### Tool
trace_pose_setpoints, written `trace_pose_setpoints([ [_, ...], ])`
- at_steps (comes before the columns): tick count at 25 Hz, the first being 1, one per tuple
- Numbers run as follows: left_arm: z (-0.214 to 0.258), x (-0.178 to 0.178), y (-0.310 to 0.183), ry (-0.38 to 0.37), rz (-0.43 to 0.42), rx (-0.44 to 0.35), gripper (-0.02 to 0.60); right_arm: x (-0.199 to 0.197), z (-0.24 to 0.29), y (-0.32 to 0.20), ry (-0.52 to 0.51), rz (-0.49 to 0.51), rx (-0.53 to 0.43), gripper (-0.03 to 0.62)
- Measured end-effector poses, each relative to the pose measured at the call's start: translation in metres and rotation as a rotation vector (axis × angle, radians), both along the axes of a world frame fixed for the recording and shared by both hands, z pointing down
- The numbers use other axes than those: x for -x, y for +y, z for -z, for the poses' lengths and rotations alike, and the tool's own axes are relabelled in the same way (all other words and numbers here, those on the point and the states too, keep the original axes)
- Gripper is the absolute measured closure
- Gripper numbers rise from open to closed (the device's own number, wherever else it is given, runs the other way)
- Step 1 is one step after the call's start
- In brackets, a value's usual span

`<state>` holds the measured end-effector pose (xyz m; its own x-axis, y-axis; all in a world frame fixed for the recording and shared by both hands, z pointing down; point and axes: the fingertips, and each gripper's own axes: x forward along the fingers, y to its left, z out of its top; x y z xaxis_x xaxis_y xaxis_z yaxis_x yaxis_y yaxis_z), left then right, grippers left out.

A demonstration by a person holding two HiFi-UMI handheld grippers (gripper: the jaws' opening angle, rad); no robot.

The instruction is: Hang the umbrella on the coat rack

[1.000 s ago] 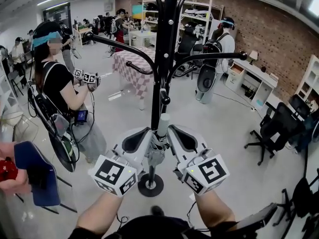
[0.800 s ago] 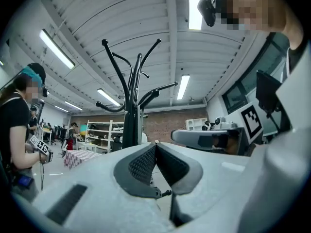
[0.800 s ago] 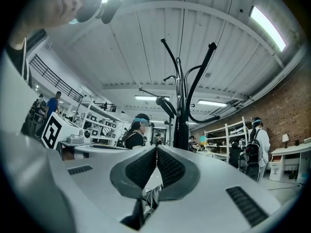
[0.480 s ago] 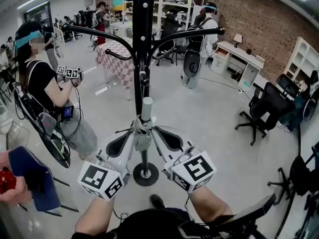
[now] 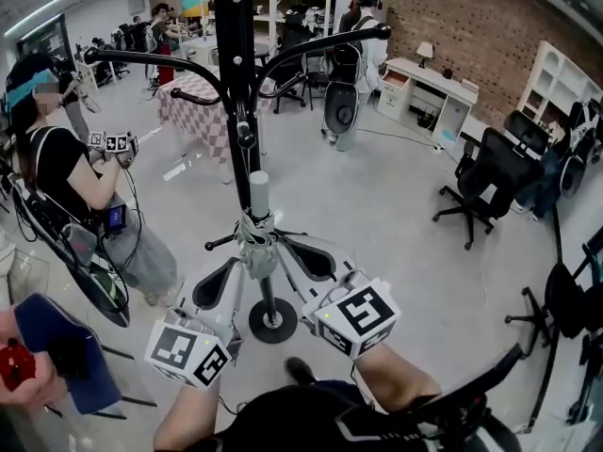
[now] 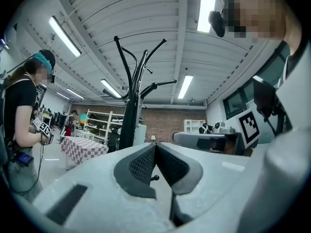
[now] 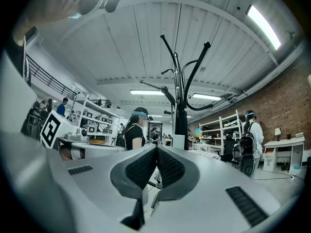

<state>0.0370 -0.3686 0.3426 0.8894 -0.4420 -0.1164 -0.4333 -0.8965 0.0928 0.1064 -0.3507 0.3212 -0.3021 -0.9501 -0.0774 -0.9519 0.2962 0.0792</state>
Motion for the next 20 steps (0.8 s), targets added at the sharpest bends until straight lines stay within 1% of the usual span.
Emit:
trace_pose_setpoints([
  [7,-0.006,0.010,-0.004,0.004,0.018,0.028,0.571,0.003,-0.004,0.002,0.021,-0.006,-0.001,0.586],
  [14,-0.005,0.013,-0.008,0.008,0.036,0.017,0.571,0.002,-0.004,0.000,-0.008,-0.013,0.003,0.586],
  [20,-0.011,0.008,-0.008,-0.004,0.016,0.031,0.571,0.001,-0.004,-0.001,-0.008,-0.031,0.007,0.586],
])
